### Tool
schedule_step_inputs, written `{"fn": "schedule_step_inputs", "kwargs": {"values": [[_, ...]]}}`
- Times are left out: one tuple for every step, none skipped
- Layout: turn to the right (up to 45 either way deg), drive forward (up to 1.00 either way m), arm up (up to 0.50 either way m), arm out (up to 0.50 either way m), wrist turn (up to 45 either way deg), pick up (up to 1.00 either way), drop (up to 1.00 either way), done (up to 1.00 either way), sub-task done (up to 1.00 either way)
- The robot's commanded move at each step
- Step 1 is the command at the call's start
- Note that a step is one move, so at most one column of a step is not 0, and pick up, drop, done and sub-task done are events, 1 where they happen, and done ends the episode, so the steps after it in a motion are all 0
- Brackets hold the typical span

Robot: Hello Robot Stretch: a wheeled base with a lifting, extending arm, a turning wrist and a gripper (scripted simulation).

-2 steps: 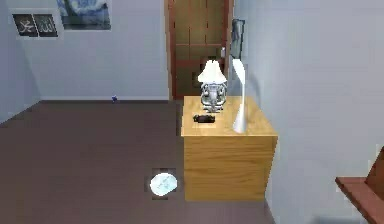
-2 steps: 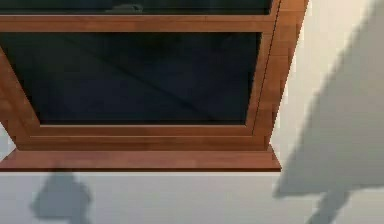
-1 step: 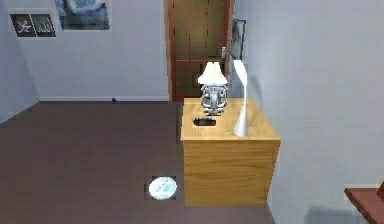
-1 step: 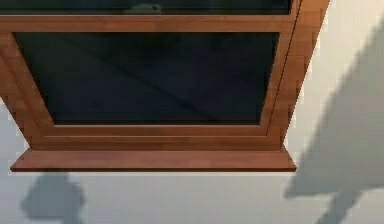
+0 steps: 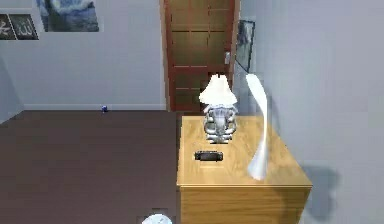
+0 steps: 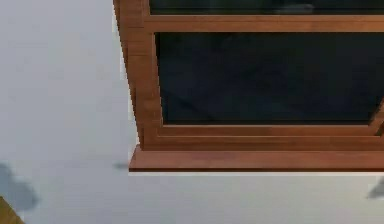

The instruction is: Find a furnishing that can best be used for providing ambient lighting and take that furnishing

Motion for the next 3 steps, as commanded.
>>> {"fn": "schedule_step_inputs", "kwargs": {"values": [[-45.0,0.0,0.0,0.0,0.0,0.0,0.0,0.0,0.0],[-21.0,0.0,0.0,0.0,0.0,0.0,0.0,0.0,0.0],[45.0,0.0,0.0,0.0,0.0,0.0,0.0,0.0,0.0]]}}
